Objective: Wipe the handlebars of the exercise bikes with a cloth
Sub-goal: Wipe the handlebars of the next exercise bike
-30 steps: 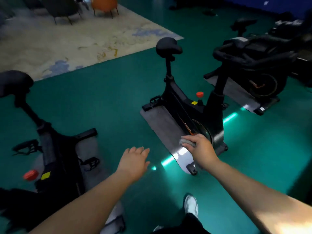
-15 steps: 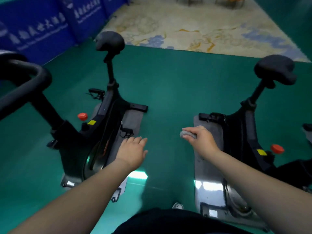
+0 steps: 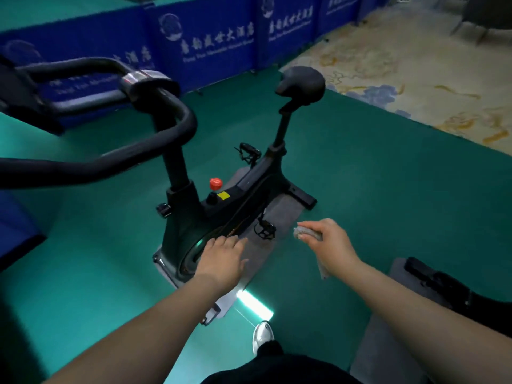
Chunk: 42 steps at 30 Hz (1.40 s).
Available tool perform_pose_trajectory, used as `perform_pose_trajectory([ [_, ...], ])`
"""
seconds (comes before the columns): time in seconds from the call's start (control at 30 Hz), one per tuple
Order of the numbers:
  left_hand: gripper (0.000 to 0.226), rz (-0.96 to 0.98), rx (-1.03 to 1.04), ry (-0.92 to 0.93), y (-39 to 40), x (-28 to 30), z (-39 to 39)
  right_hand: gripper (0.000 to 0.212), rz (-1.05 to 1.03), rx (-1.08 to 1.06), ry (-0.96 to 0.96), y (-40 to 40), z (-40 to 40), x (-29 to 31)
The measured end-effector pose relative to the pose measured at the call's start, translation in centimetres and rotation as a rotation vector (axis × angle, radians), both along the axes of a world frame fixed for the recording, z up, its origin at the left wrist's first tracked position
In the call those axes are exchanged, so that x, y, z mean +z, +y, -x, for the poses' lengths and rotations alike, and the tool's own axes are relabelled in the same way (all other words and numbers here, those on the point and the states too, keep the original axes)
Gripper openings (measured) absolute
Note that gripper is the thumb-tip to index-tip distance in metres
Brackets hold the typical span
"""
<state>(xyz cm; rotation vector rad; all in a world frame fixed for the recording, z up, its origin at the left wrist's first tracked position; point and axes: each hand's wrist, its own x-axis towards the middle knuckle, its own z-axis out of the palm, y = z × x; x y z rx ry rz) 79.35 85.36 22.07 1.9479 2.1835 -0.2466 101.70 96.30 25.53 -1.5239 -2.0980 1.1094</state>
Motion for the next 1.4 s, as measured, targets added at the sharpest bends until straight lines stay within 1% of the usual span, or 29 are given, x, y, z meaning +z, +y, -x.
perform_pose_trajectory([
  [0.17,0.054,-0.031,0.145,-0.023,2.2,0.0,2.0,0.025,-0.033,0.140,-0.001,4.2,3.9,0.3],
  [0.27,0.054,-0.036,0.224,-0.022,2.6,0.5,3.1,0.026,-0.037,0.204,0.009,6.2,6.1,0.4],
  [0.5,0.055,-0.066,0.461,-0.021,3.0,2.0,3.9,0.027,-0.042,0.434,0.046,10.3,10.9,1.0],
  [0.7,0.056,-0.124,0.769,-0.003,2.9,2.8,2.4,0.029,-0.058,0.742,0.096,13.6,15.1,2.6],
  [0.9,0.053,-0.227,1.044,0.038,1.9,4.8,0.2,0.028,-0.069,0.996,0.189,13.8,17.8,5.0],
  [1.0,0.051,-0.293,1.150,0.084,0.9,6.4,-1.0,0.029,-0.068,1.093,0.270,12.3,18.6,6.9],
  [1.13,0.047,-0.405,1.251,0.175,-1.0,9.3,-1.4,0.029,0.009,1.187,0.463,9.3,19.2,10.7],
  [1.23,0.048,-0.540,1.299,0.247,-2.1,12.4,-1.5,0.030,0.005,1.247,0.614,7.3,20.3,13.3],
  [1.3,0.043,-0.639,1.317,0.311,-2.8,14.7,-1.2,0.031,-0.007,1.272,0.700,6.2,21.4,15.1],
  [1.4,0.038,-0.782,1.356,0.347,-3.7,17.8,-0.1,0.032,-0.025,1.300,0.774,5.0,23.6,18.0],
])
